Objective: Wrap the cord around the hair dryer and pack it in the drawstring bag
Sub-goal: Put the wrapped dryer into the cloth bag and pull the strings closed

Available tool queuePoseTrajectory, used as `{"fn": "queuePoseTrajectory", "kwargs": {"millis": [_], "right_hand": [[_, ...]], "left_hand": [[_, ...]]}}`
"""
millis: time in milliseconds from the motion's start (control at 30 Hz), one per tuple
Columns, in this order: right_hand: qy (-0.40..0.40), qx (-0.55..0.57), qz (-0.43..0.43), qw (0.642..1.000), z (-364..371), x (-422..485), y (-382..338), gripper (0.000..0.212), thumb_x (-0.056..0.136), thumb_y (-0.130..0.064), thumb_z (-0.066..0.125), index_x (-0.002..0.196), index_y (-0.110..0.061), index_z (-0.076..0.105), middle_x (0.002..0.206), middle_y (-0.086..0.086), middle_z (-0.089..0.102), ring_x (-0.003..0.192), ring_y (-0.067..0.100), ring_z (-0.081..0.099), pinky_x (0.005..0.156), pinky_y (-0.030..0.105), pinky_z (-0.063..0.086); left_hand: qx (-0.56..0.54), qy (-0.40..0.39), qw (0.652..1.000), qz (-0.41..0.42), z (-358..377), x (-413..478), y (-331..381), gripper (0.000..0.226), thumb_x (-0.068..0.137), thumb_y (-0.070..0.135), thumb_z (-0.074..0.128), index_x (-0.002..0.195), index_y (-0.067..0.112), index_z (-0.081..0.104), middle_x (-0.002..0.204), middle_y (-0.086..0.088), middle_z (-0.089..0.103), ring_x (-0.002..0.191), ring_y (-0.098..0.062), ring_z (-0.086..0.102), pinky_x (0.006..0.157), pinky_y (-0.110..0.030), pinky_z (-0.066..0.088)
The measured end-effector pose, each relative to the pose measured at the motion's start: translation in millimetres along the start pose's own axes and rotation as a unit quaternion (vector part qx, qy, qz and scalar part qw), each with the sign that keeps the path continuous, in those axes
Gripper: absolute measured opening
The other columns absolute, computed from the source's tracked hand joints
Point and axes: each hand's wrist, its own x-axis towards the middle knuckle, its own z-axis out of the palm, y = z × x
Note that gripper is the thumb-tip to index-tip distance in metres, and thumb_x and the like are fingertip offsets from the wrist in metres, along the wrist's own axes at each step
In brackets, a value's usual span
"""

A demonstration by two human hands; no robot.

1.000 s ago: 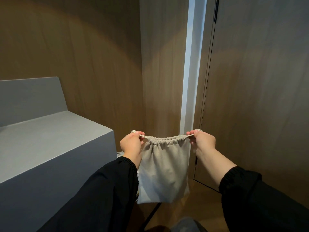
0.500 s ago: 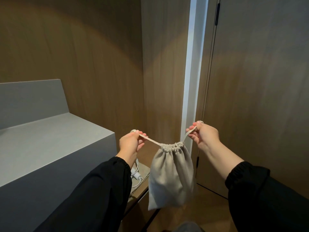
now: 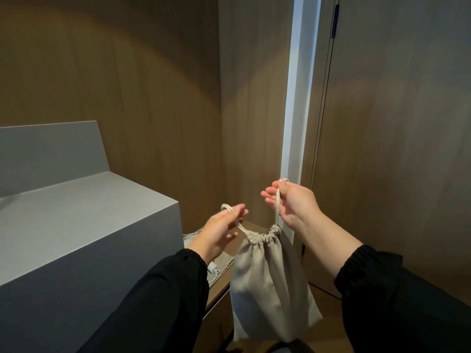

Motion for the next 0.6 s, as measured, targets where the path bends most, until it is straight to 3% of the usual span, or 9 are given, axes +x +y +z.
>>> {"fn": "queuePoseTrajectory", "kwargs": {"millis": [67,133,200,267,333,400,467,567,600], "right_hand": [[0.001,0.005,-0.002,1.0,2,1,-1,0.022,0.1,-0.012,0.048,0.084,-0.001,0.058,0.076,0.015,0.066,0.055,0.018,0.07,0.045,0.02,0.053],[0.009,0.0,0.002,1.0,2,0,-3,0.02,0.099,-0.013,0.049,0.085,-0.003,0.06,0.079,0.014,0.067,0.059,0.018,0.071,0.046,0.02,0.054],[0.021,-0.005,0.01,1.0,0,-2,-3,0.018,0.099,-0.013,0.05,0.087,-0.004,0.061,0.081,0.014,0.068,0.063,0.018,0.072,0.049,0.021,0.055],[0.026,-0.002,0.013,1.0,-3,-4,-3,0.018,0.099,-0.013,0.05,0.089,-0.003,0.06,0.083,0.014,0.068,0.067,0.019,0.072,0.052,0.021,0.057],[0.03,0.011,0.013,0.999,-6,-5,-3,0.018,0.099,-0.014,0.049,0.09,-0.003,0.06,0.086,0.014,0.068,0.07,0.02,0.072,0.053,0.021,0.057],[0.037,0.013,0.013,0.999,-9,-5,-4,0.016,0.099,-0.015,0.05,0.092,-0.004,0.06,0.088,0.014,0.068,0.071,0.019,0.072,0.054,0.021,0.057],[0.044,0.015,0.015,0.999,-10,-4,-5,0.017,0.099,-0.015,0.05,0.093,-0.003,0.061,0.088,0.014,0.069,0.071,0.02,0.073,0.056,0.021,0.058],[0.049,0.018,0.021,0.998,-12,-4,-4,0.019,0.1,-0.013,0.048,0.089,-0.001,0.059,0.084,0.015,0.068,0.069,0.021,0.071,0.054,0.022,0.058],[0.051,0.018,0.025,0.998,-12,-5,-3,0.02,0.1,-0.013,0.048,0.088,-0.001,0.058,0.083,0.015,0.067,0.069,0.021,0.071,0.053,0.021,0.057]], "left_hand": [[0.1,-0.066,0.993,-0.003,4,-6,-8,0.026,0.097,0.024,0.053,0.119,0.018,0.064,0.117,0.003,0.067,0.109,-0.011,0.057,0.089,-0.027,0.042],[0.159,-0.082,0.984,0.002,14,-12,-15,0.026,0.097,0.021,0.053,0.117,0.011,0.067,0.113,-0.004,0.069,0.108,-0.014,0.062,0.093,-0.028,0.049],[0.216,-0.03,0.975,0.05,22,-14,-19,0.027,0.098,0.023,0.05,0.105,0.008,0.072,0.102,-0.007,0.073,0.1,-0.017,0.066,0.092,-0.033,0.05],[0.312,0.02,0.943,0.115,21,-11,-20,0.032,0.099,0.025,0.047,0.095,0.008,0.074,0.093,-0.005,0.073,0.092,-0.015,0.065,0.09,-0.033,0.048],[0.381,0.017,0.916,0.128,16,-8,-19,0.036,0.098,0.032,0.047,0.09,0.011,0.075,0.088,-0.004,0.072,0.086,-0.014,0.064,0.084,-0.032,0.048],[0.379,-0.01,0.92,0.098,12,-10,-20,0.045,0.093,0.047,0.049,0.077,0.01,0.07,0.075,-0.002,0.066,0.071,-0.015,0.058,0.073,-0.033,0.044],[0.332,-0.033,0.941,0.065,10,-17,-22,0.04,0.088,0.047,0.058,0.065,0.015,0.059,0.066,-0.001,0.052,0.062,-0.013,0.047,0.064,-0.029,0.038],[0.272,-0.052,0.959,0.068,14,-26,-24,0.007,0.086,0.023,0.069,0.088,0.018,0.073,0.082,0.007,0.07,0.074,0.001,0.062,0.064,-0.011,0.045],[0.267,-0.046,0.959,0.08,16,-27,-25,0.011,0.085,0.019,0.071,0.094,0.014,0.074,0.087,0.005,0.072,0.078,0.001,0.063,0.065,-0.011,0.047]]}}
